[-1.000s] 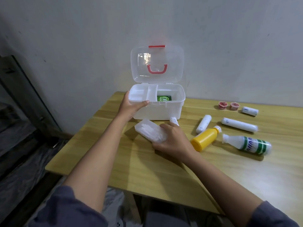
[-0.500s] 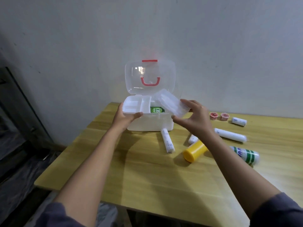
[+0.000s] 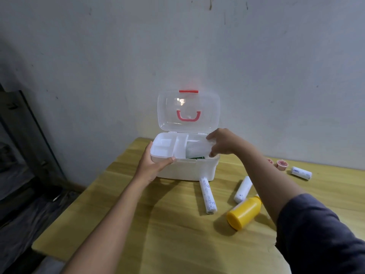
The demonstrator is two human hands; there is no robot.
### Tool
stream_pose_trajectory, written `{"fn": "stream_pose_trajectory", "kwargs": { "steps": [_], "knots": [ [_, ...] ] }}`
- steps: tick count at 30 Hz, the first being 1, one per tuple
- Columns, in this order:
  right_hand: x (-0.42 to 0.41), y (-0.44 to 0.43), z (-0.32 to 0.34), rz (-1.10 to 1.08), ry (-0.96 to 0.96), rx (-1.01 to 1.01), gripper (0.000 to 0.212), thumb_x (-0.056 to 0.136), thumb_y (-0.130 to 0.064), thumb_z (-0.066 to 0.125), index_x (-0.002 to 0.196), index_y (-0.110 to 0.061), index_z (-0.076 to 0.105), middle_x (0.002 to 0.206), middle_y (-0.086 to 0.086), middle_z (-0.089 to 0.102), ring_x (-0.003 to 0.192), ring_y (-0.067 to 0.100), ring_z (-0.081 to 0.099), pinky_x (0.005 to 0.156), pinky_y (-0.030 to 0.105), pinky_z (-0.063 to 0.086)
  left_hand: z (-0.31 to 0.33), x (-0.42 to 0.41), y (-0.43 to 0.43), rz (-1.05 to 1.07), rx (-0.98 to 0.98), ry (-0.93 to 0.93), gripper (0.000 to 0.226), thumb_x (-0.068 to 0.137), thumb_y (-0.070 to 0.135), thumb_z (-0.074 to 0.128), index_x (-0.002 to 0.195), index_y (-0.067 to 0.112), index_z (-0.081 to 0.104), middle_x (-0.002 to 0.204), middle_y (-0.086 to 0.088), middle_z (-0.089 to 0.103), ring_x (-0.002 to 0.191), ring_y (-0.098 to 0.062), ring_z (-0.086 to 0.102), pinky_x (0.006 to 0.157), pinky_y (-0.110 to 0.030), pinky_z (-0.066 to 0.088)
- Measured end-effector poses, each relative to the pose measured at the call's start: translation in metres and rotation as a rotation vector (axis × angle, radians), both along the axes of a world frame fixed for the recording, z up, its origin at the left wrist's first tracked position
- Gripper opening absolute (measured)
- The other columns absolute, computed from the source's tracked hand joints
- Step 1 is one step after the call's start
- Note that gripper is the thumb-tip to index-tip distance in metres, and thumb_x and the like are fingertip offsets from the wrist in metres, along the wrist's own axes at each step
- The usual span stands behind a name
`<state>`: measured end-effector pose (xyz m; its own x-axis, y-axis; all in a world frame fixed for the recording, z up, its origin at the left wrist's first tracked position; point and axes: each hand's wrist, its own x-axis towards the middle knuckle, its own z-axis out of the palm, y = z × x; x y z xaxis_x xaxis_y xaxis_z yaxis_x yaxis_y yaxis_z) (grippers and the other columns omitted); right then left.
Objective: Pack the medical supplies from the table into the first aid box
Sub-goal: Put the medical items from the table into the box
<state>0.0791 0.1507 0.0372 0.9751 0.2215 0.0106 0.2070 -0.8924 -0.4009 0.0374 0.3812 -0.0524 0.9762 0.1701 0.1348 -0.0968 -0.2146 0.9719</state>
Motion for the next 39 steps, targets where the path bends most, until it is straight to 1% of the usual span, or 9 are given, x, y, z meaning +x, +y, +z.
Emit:
{"fn": "stream_pose_trajectory", "kwargs": {
  "steps": [3, 7, 9, 11, 16, 24, 32, 36, 39],
  "knots": [
    [0.010, 0.006, -0.005, 0.037, 0.006, -0.035, 0.061, 0.065, -0.015, 0.079, 0.121, -0.005, 0.058, 0.123, 0.011, 0.058, 0.110, 0.031, 0.057, 0.095, 0.042, 0.049, 0.003, -0.003, -0.003, 0.016, 0.006, -0.030, 0.075, 0.076, 0.019, 0.081, 0.135, 0.032, 0.037, 0.113, 0.023, 0.051, 0.112, -0.004, 0.049, 0.086, -0.016, 0.039],
    [0.018, 0.015, -0.016, 0.108, -0.023, -0.092, 0.056, 0.067, -0.021, 0.077, 0.115, 0.001, 0.058, 0.117, 0.018, 0.062, 0.107, 0.032, 0.056, 0.092, 0.046, 0.049, 0.004, -0.004, -0.005, 0.026, 0.010, -0.011, 0.060, 0.077, 0.016, 0.079, 0.113, 0.041, 0.039, 0.102, 0.031, 0.048, 0.094, 0.014, 0.048, 0.074, -0.006, 0.038],
    [0.023, 0.019, -0.023, 0.132, -0.031, -0.121, 0.055, 0.068, -0.021, 0.075, 0.114, 0.002, 0.058, 0.117, 0.017, 0.063, 0.108, 0.031, 0.055, 0.092, 0.045, 0.049, 0.004, -0.004, -0.005, 0.024, -0.012, -0.008, 0.066, 0.076, 0.017, 0.080, 0.125, 0.039, 0.042, 0.111, 0.024, 0.053, 0.104, 0.002, 0.053, 0.082, -0.013, 0.041],
    [0.027, 0.022, -0.029, 0.145, -0.034, -0.137, 0.057, 0.067, -0.023, 0.075, 0.119, -0.005, 0.058, 0.121, 0.011, 0.061, 0.111, 0.029, 0.055, 0.093, 0.043, 0.049, 0.004, -0.004, -0.004, 0.022, -0.028, 0.000, 0.084, 0.075, 0.019, 0.081, 0.144, 0.026, 0.033, 0.124, 0.016, 0.049, 0.116, -0.006, 0.047, 0.093, -0.020, 0.037],
    [0.034, 0.023, -0.035, 0.156, -0.085, -0.176, 0.062, 0.066, -0.021, 0.076, 0.124, -0.014, 0.056, 0.125, 0.007, 0.054, 0.116, 0.025, 0.051, 0.094, 0.038, 0.048, 0.001, -0.002, 0.000, 0.029, -0.017, 0.008, 0.100, 0.070, 0.030, 0.085, 0.150, 0.024, 0.026, 0.148, 0.007, 0.041, 0.134, -0.011, 0.040, 0.104, -0.026, 0.036],
    [0.043, 0.023, -0.040, 0.138, -0.127, -0.189, 0.059, 0.066, -0.018, 0.079, 0.122, -0.015, 0.058, 0.123, 0.010, 0.055, 0.116, 0.023, 0.049, 0.090, 0.035, 0.047, -0.003, 0.001, 0.001, 0.037, -0.019, 0.007, 0.099, 0.072, 0.031, 0.083, 0.151, 0.025, 0.024, 0.153, 0.005, 0.037, 0.140, -0.013, 0.035, 0.103, -0.025, 0.033],
    [0.045, 0.026, -0.040, 0.138, -0.129, -0.140, 0.059, 0.065, -0.018, 0.081, 0.119, -0.012, 0.061, 0.121, 0.010, 0.058, 0.112, 0.023, 0.053, 0.089, 0.035, 0.048, -0.004, 0.002, 0.000, 0.052, -0.022, -0.006, 0.098, 0.071, 0.030, 0.084, 0.150, 0.025, 0.027, 0.150, 0.006, 0.040, 0.130, -0.006, 0.038, 0.101, -0.024, 0.034],
    [0.046, 0.027, -0.042, 0.127, -0.146, -0.153, 0.058, 0.063, -0.020, 0.082, 0.117, -0.014, 0.061, 0.120, 0.011, 0.057, 0.107, 0.025, 0.055, 0.083, 0.032, 0.046, -0.004, 0.002, 0.001, 0.044, -0.017, 0.010, 0.110, 0.057, 0.045, 0.083, 0.150, 0.027, 0.026, 0.150, 0.007, 0.040, 0.137, -0.012, 0.038, 0.106, -0.028, 0.036],
    [0.046, 0.031, -0.041, 0.134, -0.148, -0.149, 0.058, 0.064, -0.020, 0.082, 0.118, -0.014, 0.061, 0.120, 0.011, 0.057, 0.110, 0.024, 0.053, 0.086, 0.034, 0.047, -0.004, 0.001, 0.000, 0.044, -0.022, 0.014, 0.116, 0.050, 0.051, 0.081, 0.149, 0.027, 0.027, 0.149, 0.008, 0.041, 0.136, -0.011, 0.039, 0.107, -0.028, 0.037]
  ]
}}
